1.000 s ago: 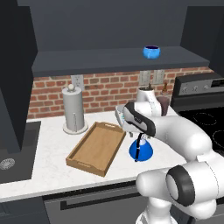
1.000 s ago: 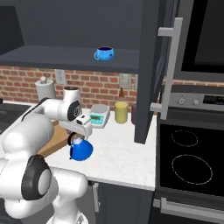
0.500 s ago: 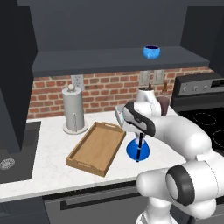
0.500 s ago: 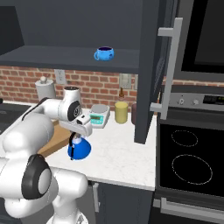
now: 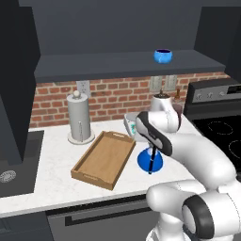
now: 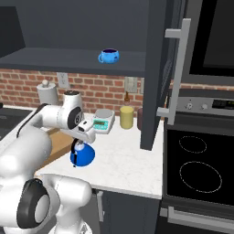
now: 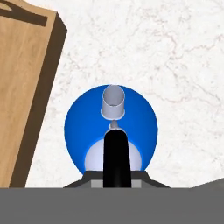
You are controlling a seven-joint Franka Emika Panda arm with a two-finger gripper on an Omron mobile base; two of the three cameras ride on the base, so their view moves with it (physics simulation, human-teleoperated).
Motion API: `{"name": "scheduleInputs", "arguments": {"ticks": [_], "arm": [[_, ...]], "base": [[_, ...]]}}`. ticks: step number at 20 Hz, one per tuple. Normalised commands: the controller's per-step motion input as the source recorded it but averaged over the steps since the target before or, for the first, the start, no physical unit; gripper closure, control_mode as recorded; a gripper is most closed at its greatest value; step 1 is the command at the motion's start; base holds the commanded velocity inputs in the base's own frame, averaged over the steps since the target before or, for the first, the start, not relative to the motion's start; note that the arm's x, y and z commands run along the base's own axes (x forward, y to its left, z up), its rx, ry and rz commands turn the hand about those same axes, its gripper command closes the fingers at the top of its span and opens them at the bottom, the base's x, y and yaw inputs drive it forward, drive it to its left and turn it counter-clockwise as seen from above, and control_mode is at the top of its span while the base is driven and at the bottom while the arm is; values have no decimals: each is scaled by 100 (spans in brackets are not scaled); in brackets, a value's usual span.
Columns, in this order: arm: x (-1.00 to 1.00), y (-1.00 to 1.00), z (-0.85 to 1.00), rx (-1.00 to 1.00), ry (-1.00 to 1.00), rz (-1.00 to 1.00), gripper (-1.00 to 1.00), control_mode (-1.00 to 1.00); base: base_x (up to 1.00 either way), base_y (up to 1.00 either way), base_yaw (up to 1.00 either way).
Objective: Pick the kettle from the counter and place it on the tray. Then pick the mug from the cabinet and place it on the tray. Then close the cabinet doors.
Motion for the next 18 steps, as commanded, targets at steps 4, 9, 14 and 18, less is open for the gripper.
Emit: {"name": "scheduleInputs", "arguments": {"ticks": [4, 9, 14, 18], "arm": [[-47, 0, 59, -1, -26, 0, 100, -100], [-16, 13, 66, -3, -24, 0, 100, -100], [0, 28, 52, -1, -16, 0, 100, -100], [0, 33, 35, 0, -11, 0, 100, -100]], "base": [[0, 0, 0], [0, 0, 0], [0, 0, 0], [0, 0, 0]]}}
